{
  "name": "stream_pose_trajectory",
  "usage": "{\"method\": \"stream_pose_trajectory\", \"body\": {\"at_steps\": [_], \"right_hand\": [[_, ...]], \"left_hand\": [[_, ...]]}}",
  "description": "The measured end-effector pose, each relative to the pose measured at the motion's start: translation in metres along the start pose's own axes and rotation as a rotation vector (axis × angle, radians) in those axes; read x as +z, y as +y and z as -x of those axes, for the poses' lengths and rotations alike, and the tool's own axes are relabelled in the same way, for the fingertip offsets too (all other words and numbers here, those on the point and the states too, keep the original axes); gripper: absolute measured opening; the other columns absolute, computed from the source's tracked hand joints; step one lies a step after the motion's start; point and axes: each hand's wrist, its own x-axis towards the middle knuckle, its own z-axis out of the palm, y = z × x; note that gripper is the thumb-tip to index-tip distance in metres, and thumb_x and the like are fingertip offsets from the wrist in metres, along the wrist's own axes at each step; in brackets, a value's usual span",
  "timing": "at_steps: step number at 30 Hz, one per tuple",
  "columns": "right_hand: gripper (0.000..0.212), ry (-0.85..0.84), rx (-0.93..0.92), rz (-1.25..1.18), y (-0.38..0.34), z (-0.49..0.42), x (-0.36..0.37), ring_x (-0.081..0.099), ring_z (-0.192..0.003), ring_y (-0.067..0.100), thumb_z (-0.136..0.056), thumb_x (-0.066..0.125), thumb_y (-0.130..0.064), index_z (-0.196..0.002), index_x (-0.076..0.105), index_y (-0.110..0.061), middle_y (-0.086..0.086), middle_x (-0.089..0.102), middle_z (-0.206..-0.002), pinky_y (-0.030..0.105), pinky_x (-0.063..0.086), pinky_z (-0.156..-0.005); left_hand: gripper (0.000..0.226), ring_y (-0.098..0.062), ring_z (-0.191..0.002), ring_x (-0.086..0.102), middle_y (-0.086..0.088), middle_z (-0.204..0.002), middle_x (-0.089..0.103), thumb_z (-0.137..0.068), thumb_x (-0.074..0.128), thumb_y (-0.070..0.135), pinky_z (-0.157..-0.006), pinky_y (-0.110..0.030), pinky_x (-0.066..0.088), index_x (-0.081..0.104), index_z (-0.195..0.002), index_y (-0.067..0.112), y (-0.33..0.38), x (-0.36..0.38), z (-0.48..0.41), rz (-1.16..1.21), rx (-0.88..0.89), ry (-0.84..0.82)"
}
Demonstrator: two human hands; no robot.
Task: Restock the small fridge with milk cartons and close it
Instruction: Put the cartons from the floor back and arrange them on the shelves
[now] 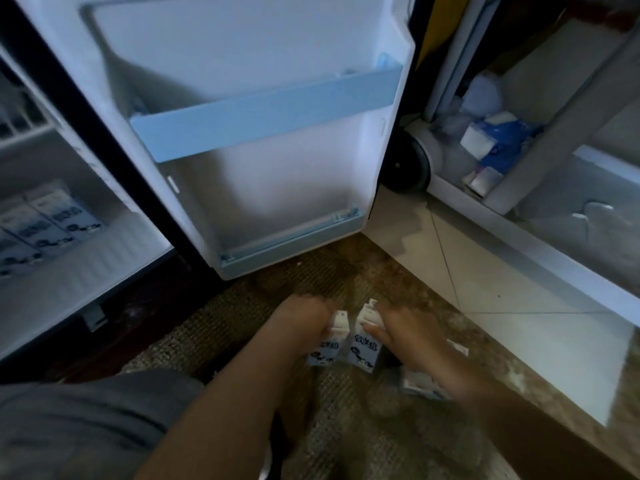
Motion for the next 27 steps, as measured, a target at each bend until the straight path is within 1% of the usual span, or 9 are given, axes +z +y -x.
{"method": "stream_pose_trajectory", "body": {"at_steps": [5,7,9,11,14,16,18,23,27], "right_hand": [[0.039,0.177,-0.150,0.055,-0.018,0.002,-0.050,0.062,-0.091,0.017,-0.094,0.038,-0.052,-0.113,0.051,-0.020,-0.003,0.062,-0.098,0.027,0.039,-0.064],[0.037,0.236,-0.196,0.086,-0.028,0.003,-0.070,0.058,-0.080,0.014,-0.094,0.038,-0.053,-0.105,0.050,-0.020,-0.007,0.054,-0.086,0.026,0.036,-0.061],[0.036,0.258,-0.232,0.107,-0.041,0.003,-0.090,0.052,-0.074,0.009,-0.094,0.037,-0.053,-0.106,0.050,-0.020,-0.010,0.049,-0.083,0.024,0.041,-0.062],[0.034,0.264,-0.259,0.112,-0.056,0.004,-0.111,0.054,-0.077,0.008,-0.095,0.038,-0.050,-0.111,0.049,-0.022,-0.010,0.053,-0.088,0.022,0.045,-0.064],[0.032,0.306,-0.330,0.128,-0.081,0.007,-0.142,0.059,-0.084,0.013,-0.096,0.039,-0.049,-0.111,0.047,-0.022,-0.008,0.055,-0.094,0.020,0.030,-0.052],[0.034,0.332,-0.365,0.165,-0.100,0.008,-0.163,0.061,-0.087,0.018,-0.095,0.039,-0.052,-0.110,0.047,-0.022,-0.006,0.056,-0.094,0.026,0.030,-0.053],[0.037,0.354,-0.386,0.194,-0.120,0.008,-0.182,0.062,-0.090,0.021,-0.094,0.038,-0.054,-0.109,0.047,-0.022,-0.004,0.060,-0.099,0.030,0.034,-0.058],[0.037,0.410,-0.485,0.150,-0.171,0.005,-0.223,0.059,-0.094,0.026,-0.094,0.041,-0.049,-0.115,0.046,-0.020,-0.001,0.060,-0.110,0.035,0.041,-0.066],[0.035,0.446,-0.576,0.047,-0.212,0.003,-0.245,0.056,-0.086,0.021,-0.095,0.042,-0.043,-0.120,0.045,-0.019,-0.001,0.058,-0.114,0.037,0.046,-0.070]], "left_hand": [[0.033,-0.023,-0.114,0.051,-0.007,-0.126,0.054,-0.097,0.041,0.036,-0.095,-0.036,0.039,0.045,-0.123,0.016,-0.030,-0.039,0.040,-0.033,0.023,0.062],[0.035,-0.023,-0.115,0.051,-0.007,-0.127,0.053,-0.097,0.039,0.037,-0.097,-0.037,0.040,0.045,-0.124,0.015,-0.039,-0.058,0.057,-0.061,0.020,0.115],[0.036,-0.023,-0.115,0.051,-0.007,-0.127,0.052,-0.098,0.039,0.038,-0.097,-0.037,0.040,0.044,-0.125,0.015,-0.044,-0.076,0.075,-0.091,0.018,0.168],[0.036,-0.024,-0.111,0.052,-0.006,-0.125,0.052,-0.098,0.039,0.038,-0.093,-0.037,0.042,0.043,-0.125,0.014,-0.051,-0.093,0.093,-0.071,0.005,0.208],[0.028,-0.020,-0.102,0.053,-0.004,-0.115,0.052,-0.097,0.042,0.037,-0.086,-0.032,0.043,0.045,-0.115,0.015,-0.064,-0.115,0.126,0.089,-0.052,0.276],[0.017,-0.016,-0.091,0.047,0.000,-0.101,0.046,-0.097,0.044,0.035,-0.080,-0.025,0.038,0.042,-0.101,0.019,-0.076,-0.124,0.150,0.165,-0.063,0.351],[0.015,-0.013,-0.083,0.042,0.005,-0.092,0.040,-0.097,0.044,0.035,-0.075,-0.024,0.034,0.037,-0.094,0.021,-0.087,-0.132,0.174,0.186,-0.081,0.421],[0.020,-0.014,-0.077,0.047,0.009,-0.084,0.044,-0.095,0.047,0.038,-0.070,-0.027,0.038,0.044,-0.097,0.019,-0.115,-0.148,0.232,0.199,-0.193,0.592],[0.034,-0.014,-0.085,0.055,0.004,-0.101,0.052,-0.093,0.046,0.042,-0.077,-0.030,0.048,0.046,-0.117,0.018,-0.136,-0.156,0.271,0.190,-0.278,0.716]]}}
